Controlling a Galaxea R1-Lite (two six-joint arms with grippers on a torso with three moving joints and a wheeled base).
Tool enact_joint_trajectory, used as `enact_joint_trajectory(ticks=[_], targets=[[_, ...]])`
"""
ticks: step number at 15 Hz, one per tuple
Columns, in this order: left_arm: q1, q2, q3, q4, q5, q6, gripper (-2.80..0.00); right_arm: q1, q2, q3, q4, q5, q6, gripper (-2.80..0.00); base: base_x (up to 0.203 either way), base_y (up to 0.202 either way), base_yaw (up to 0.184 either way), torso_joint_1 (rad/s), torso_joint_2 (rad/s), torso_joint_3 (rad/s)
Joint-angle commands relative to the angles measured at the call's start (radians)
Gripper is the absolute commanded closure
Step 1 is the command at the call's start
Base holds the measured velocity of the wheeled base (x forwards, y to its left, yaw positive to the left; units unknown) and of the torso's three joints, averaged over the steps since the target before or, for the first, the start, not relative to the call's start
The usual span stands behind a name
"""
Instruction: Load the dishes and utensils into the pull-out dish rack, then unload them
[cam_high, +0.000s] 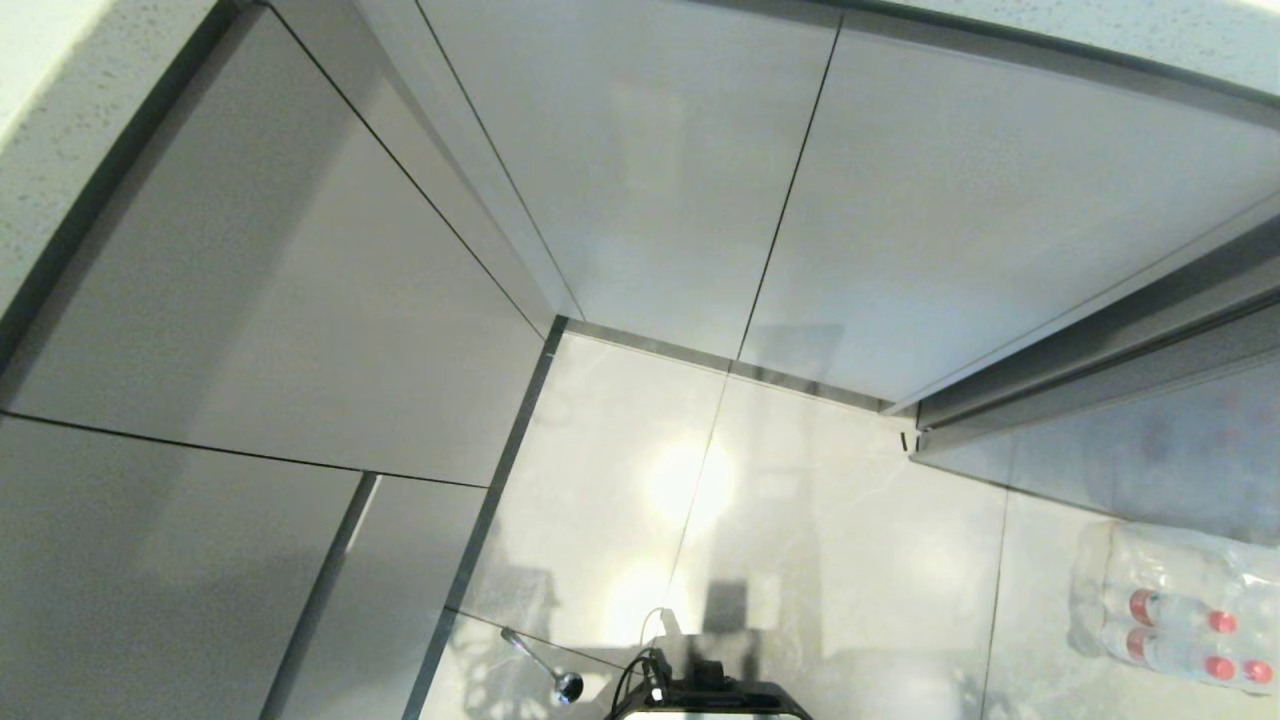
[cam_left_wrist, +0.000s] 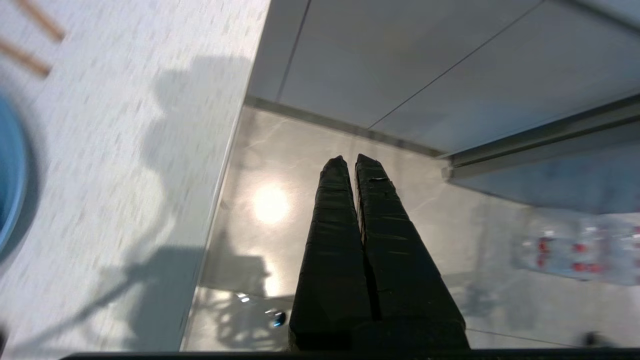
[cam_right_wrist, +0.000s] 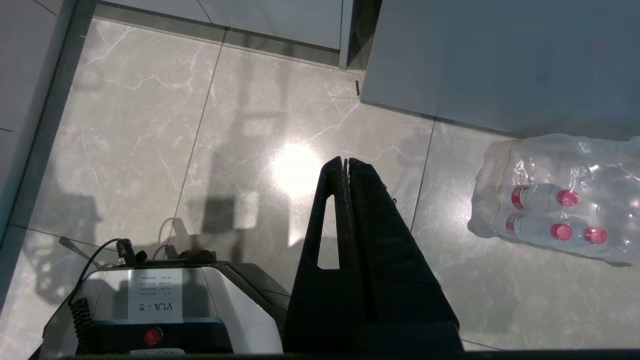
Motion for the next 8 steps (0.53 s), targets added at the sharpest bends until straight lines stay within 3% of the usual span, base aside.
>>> enact_joint_trajectory(ticks=[1, 5, 8], targets=[[0.060, -0.173, 0.126, -0.006, -0.008, 0.021, 0.00, -0.001, 0.002, 0.000, 0.000, 0.000, 0.000, 0.00, 0.000, 0.000, 0.000, 0.000, 0.00, 0.000], [0.158, -0.406, 0.419, -0.037, -0.017, 0.106, 0.00, -0.001, 0.001, 0.000, 0.000, 0.000, 0.000, 0.00, 0.000, 0.000, 0.000, 0.000, 0.00, 0.000], [0.176, -0.555, 0.662, -0.116, 0.011, 0.174, 0.00, 0.000, 0.002, 0.000, 0.000, 0.000, 0.000, 0.00, 0.000, 0.000, 0.000, 0.000, 0.00, 0.000]])
